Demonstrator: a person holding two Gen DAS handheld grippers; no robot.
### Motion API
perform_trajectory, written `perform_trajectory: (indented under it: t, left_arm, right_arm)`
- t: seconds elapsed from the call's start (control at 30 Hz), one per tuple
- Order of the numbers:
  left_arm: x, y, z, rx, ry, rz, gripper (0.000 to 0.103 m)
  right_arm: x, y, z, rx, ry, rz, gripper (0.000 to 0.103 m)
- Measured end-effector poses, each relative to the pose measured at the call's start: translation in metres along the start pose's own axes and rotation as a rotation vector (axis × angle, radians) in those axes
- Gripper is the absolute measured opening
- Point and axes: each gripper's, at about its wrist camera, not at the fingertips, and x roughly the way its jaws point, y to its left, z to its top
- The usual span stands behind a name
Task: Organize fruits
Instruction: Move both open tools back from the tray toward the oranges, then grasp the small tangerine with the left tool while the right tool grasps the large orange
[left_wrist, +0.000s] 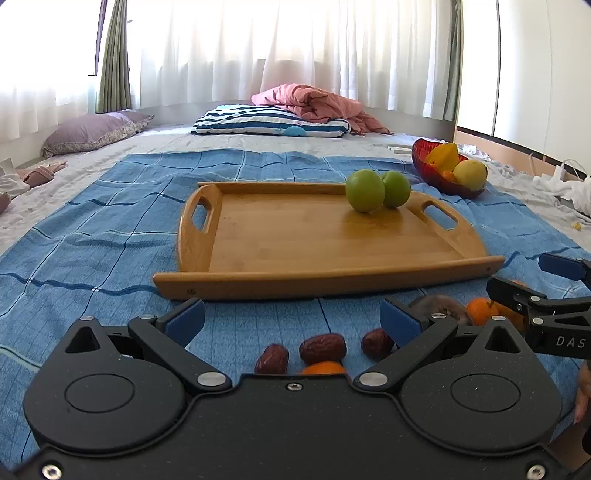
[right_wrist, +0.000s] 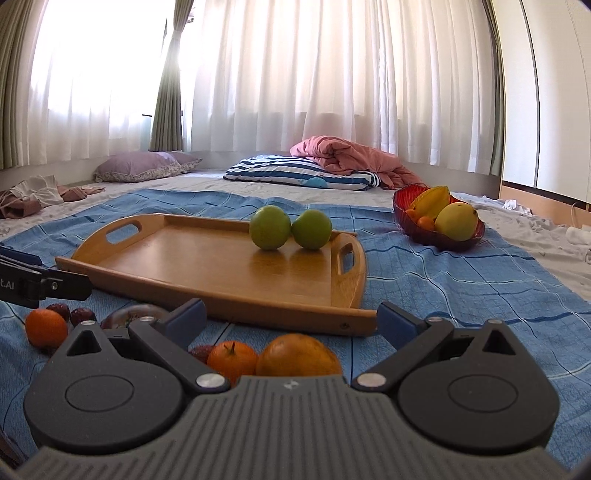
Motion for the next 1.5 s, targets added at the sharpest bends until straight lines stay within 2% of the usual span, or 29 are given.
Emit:
perform_trajectory:
  t: [0.47, 0.6, 0.77, 0.83, 1.07, 1.2, 1.5]
  left_arm:
    - [-0.012, -0.009, -0.023, 0.067, 0.014, -0.006, 0.101]
    - [-0.016, -0.012, -0.026, 0.075, 0.025, -0.025, 0.096]
    - [-0.022, -0.016, -0.031, 0.095, 0.029, -0.042, 0.083]
    - [-0.024, -0.017, -0.032, 0.096, 0.032, -0.048, 0.076]
    - [-0.026, -0.014, -0.034, 0.086, 0.041, -0.057, 0.069]
    - [-0.027, -0.012, -0.034, 0.070, 0.043, -0.045, 0.058]
    - [-0.025, -0.012, -0.035, 0.054, 0.049, -0.044, 0.053]
  right_arm:
    - [-0.007, 0.001, -0.019, 0.022, 0.047, -0.002, 0.103]
    - [-0.010, 0.001, -0.020, 0.034, 0.063, 0.019, 0.100]
    - [-0.013, 0.003, -0.021, 0.023, 0.070, 0.037, 0.095]
    - [-0.013, 0.003, -0.022, 0.024, 0.077, 0.041, 0.091]
    - [-0.010, -0.001, -0.025, 0.058, 0.104, 0.039, 0.079]
    - [-0.009, -0.007, -0.026, 0.100, 0.112, 0.050, 0.074]
    - [-0.011, -0.010, -0.025, 0.110, 0.115, 0.056, 0.069]
